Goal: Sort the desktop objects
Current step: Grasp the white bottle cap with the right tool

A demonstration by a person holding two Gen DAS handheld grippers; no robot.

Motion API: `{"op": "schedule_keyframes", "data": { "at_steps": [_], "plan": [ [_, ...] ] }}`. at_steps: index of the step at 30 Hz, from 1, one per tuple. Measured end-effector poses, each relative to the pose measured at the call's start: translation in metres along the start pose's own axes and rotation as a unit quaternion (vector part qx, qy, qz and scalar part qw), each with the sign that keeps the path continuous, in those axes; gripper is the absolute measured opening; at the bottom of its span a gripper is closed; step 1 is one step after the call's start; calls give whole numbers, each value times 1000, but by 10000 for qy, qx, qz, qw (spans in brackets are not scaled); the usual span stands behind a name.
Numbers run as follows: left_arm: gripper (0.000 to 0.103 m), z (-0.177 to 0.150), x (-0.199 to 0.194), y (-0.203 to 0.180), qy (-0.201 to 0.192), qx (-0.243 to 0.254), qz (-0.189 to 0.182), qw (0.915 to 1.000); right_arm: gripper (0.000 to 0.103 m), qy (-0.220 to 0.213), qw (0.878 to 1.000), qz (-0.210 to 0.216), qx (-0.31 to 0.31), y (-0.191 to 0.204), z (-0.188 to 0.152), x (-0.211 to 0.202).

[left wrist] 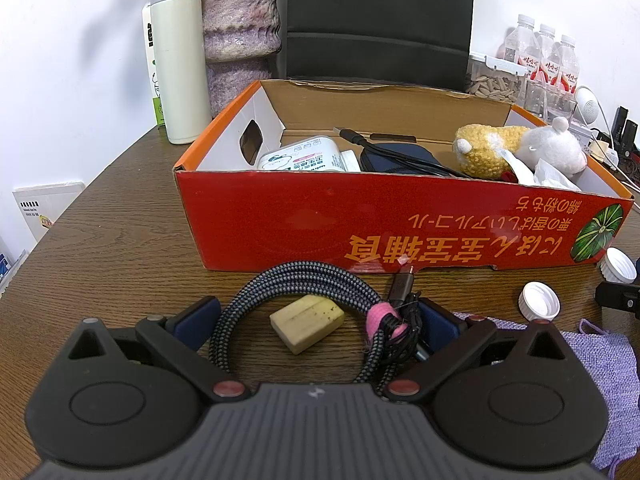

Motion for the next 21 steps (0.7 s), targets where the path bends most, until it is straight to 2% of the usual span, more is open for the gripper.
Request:
{"op": "schedule_keyframes", "data": {
  "at_steps": [20,21],
  "plan": [
    [103,0,0,0,4,-2,1,10000,103,-10,10000,-8,4,0,0,0],
    [103,0,0,0,3,-3,1,10000,100,-26,10000,-27,17,-1,0,0]
  ]
}}
Point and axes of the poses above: each gripper's, at about its wrist camera, not at the fingertips, and x roughly the way its jaws point, y to its left, z to its top, the point moved 10 cm from there along x, roughly the way its jaws point, and after that the axes turned 11 degrees about -y, right-handed, at the moved point
